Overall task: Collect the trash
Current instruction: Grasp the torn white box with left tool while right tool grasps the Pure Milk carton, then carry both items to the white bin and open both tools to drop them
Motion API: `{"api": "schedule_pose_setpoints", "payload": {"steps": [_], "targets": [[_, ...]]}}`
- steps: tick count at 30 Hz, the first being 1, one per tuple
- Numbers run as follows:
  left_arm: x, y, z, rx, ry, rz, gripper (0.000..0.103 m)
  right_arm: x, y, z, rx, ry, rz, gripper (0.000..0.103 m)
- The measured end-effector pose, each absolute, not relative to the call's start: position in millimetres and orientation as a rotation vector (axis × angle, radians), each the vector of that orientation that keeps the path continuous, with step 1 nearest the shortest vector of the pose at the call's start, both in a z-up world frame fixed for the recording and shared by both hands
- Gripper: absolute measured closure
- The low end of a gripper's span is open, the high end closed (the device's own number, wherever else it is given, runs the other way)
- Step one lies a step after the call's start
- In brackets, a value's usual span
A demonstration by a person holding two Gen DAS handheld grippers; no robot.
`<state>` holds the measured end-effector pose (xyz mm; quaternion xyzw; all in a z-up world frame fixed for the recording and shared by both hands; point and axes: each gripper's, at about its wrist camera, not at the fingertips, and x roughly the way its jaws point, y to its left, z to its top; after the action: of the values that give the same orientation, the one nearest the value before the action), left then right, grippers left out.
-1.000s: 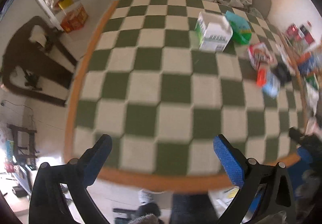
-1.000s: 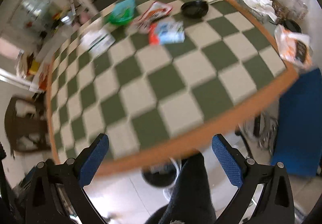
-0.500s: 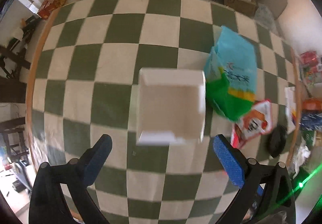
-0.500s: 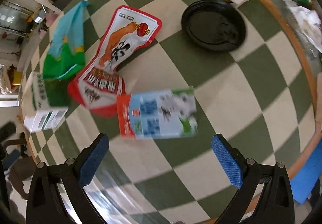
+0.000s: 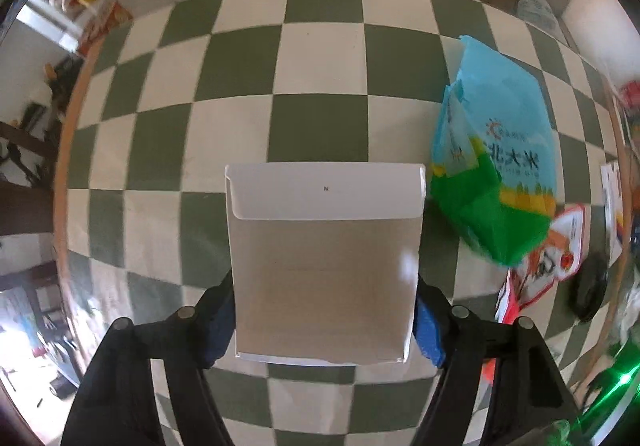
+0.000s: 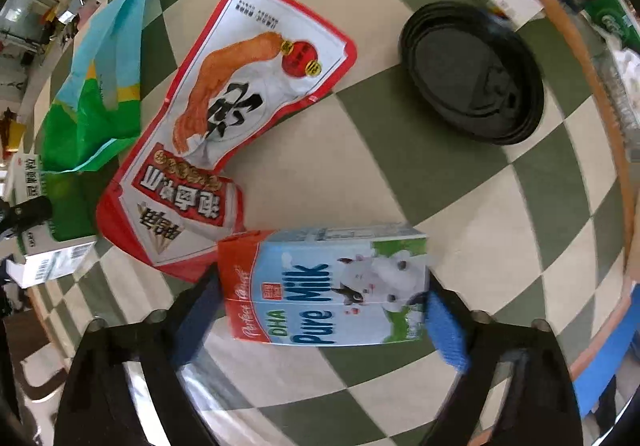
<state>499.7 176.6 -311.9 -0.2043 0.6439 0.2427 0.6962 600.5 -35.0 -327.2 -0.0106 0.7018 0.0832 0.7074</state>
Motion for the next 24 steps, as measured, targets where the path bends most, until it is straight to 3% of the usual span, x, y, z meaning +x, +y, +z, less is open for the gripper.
{"api": "schedule_pose_setpoints", "payload": {"steps": [12,17,24], "targets": [[353.7,129.1,-246.8,-0.393,1.278,0.511,0.032,533.6,-52.3,-266.8,-0.024,1.432,0.295,0.012],[268.3,117.3,-228.7,-0.400,1.218,0.460,0.032,456.7,-66.5,-232.7,-0.025,1.359,0.349,0.012],[145.5,92.5,-234.2,-0.402,1.222,0.377,0.032,286.9,-117.6,-194.7,0.009,1.291,0.370,0.012]]}}
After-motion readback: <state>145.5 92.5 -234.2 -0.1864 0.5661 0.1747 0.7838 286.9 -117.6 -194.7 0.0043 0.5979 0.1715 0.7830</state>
